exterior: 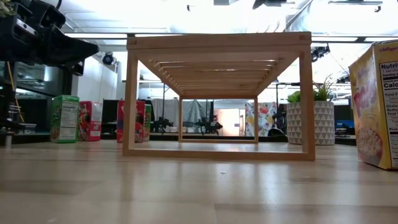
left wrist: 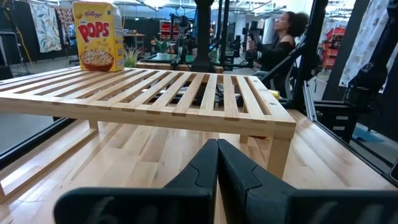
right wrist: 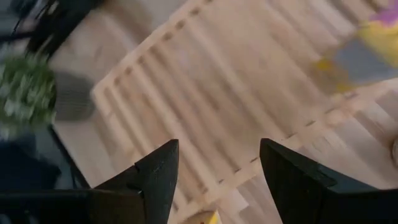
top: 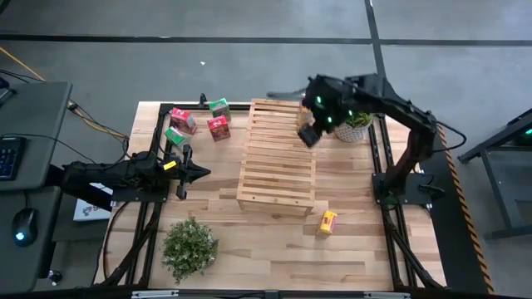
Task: Stack cereal on shelf
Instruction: Put the right red cereal box on the shelf
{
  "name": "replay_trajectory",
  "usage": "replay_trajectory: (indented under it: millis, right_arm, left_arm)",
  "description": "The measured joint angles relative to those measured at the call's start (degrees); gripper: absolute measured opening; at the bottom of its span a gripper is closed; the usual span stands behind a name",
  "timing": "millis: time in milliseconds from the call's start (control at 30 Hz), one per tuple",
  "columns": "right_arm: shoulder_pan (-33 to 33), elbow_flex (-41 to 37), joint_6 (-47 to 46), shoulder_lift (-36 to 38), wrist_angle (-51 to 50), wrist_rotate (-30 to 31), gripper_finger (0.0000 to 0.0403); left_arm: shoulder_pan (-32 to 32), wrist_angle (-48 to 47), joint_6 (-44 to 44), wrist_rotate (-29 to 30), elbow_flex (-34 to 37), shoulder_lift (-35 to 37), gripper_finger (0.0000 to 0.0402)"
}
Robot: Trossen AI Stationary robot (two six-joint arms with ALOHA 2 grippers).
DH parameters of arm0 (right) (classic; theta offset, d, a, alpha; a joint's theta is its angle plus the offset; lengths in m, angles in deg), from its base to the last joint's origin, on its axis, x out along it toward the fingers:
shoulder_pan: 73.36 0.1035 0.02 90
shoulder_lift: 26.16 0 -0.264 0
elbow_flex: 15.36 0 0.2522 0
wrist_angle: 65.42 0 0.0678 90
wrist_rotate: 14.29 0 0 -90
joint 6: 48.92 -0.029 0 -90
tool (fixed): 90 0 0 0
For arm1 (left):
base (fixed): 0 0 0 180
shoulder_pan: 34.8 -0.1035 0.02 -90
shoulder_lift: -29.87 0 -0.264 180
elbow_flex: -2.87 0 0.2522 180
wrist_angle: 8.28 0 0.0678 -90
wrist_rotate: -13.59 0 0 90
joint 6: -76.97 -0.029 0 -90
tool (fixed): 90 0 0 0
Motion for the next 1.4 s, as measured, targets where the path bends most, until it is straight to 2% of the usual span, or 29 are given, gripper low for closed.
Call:
replay_trajectory:
  millis: [133,233,400,533,600,733,800,867,1000,1133,1267,1400]
  right_arm:
    - [7.31,-3.45,-0.59,2.97,0.10,3.71,0.0218]
    - [11.20,-10.98,-5.62,7.69,0.14,6.55,0.0218]
    - [15.30,-27.99,-20.12,19.76,-0.06,7.33,0.0218]
    - [18.44,-38.54,-33.14,28.96,2.61,9.05,0.0217]
    - [20.27,-42.79,-37.48,32.96,7.08,11.34,0.0216]
    - [23.00,-49.71,-41.55,38.64,17.77,18.68,0.0216]
    - [23.40,-52.36,-42.37,40.32,21.93,21.55,0.0216]
    - [23.44,-54.40,-42.42,41.29,25.04,23.22,0.0216]
    - [22.65,-56.23,-41.45,41.32,26.47,24.23,0.0216]
    - [21.20,-56.28,-37.12,41.05,27.04,23.49,0.0216]
    - [19.74,-56.28,-31.54,41.75,27.42,23.05,0.0216]
    - [18.79,-56.28,-25.97,42.55,27.35,21.08,0.0216]
  left_arm:
    - [-0.02,-0.02,0.00,0.00,0.02,0.01,0.0001]
    - [0.00,0.08,0.00,0.00,0.00,-0.01,0.0001]
    - [-0.02,0.07,0.02,0.00,0.02,-0.01,0.0001]
    - [-0.01,1.45,1.44,-0.02,0.01,-0.02,0.0001]
    - [-0.01,6.01,6.03,-0.02,0.02,-0.02,0.0001]
    - [-0.02,21.44,16.62,0.27,0.02,0.00,0.0001]
    - [0.00,29.01,20.22,2.91,-0.03,0.01,0.0001]
    - [0.00,30.69,24.47,7.47,-1.46,-0.08,0.0001]
    - [-0.02,21.65,27.63,12.43,-8.67,-3.95,0.0001]
    - [-0.02,10.17,25.88,14.95,-19.85,-13.65,0.0017]
    - [-0.89,-4.28,23.95,19.56,-33.04,-25.44,0.0067]
    - [-4.87,-24.17,23.97,20.34,-46.34,-36.69,0.0136]
